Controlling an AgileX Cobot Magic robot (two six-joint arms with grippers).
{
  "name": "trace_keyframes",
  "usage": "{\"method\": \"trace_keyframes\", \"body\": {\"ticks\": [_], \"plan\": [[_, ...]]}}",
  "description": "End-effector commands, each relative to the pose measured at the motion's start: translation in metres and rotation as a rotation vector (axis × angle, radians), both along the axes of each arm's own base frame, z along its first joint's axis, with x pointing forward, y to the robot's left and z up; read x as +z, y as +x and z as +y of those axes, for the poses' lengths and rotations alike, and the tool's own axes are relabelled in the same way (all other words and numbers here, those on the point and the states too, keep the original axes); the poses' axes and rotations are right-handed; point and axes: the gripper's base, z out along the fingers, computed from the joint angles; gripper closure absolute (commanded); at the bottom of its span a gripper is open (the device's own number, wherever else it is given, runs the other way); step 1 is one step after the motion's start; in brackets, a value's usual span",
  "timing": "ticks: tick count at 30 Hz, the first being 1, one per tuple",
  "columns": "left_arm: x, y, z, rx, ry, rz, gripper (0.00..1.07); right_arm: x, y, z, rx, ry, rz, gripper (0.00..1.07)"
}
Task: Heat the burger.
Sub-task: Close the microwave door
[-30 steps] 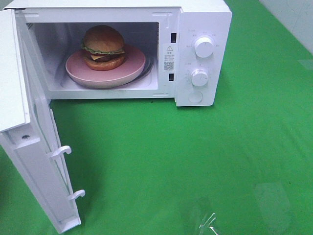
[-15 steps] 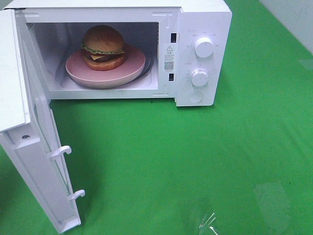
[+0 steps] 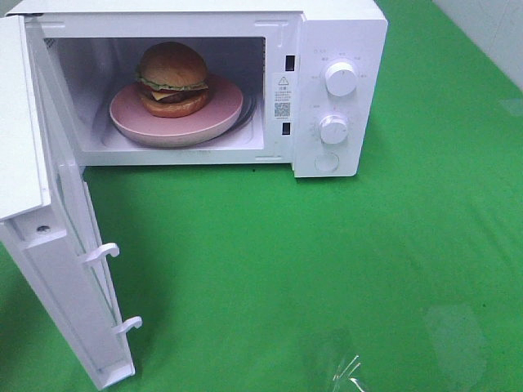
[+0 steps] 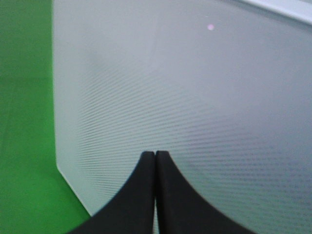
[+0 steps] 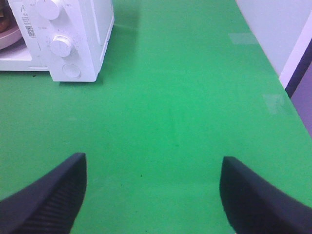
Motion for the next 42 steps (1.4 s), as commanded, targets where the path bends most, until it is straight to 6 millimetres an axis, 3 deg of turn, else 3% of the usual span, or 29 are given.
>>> {"method": "trace_keyframes", "body": {"ticks": [1, 14, 22, 32, 36, 42], "plan": [[0.000, 0.002, -0.009, -0.013, 0.018, -0.006, 1.07, 0.001, -0.004, 0.000, -0.003, 0.009, -0.038, 0.31], [-0.014, 0.003, -0.043, -0.083, 0.005, 0.016, 1.07, 0.001, -0.004, 0.000, -0.003, 0.009, -0.038, 0.31], [-0.008, 0.021, -0.072, -0.106, -0.024, -0.010, 1.07, 0.001, -0.004, 0.000, -0.003, 0.009, -0.038, 0.32], [-0.012, 0.030, -0.111, -0.186, 0.037, 0.011, 1.07, 0.001, -0.004, 0.000, -0.003, 0.009, -0.038, 0.32], [-0.007, 0.042, -0.136, -0.202, 0.004, -0.011, 1.07, 0.001, -0.004, 0.000, -0.003, 0.009, -0.038, 0.32], [-0.002, 0.057, -0.153, -0.199, 0.003, 0.008, 1.07, 0.001, -0.004, 0.000, -0.003, 0.009, -0.038, 0.32]]}}
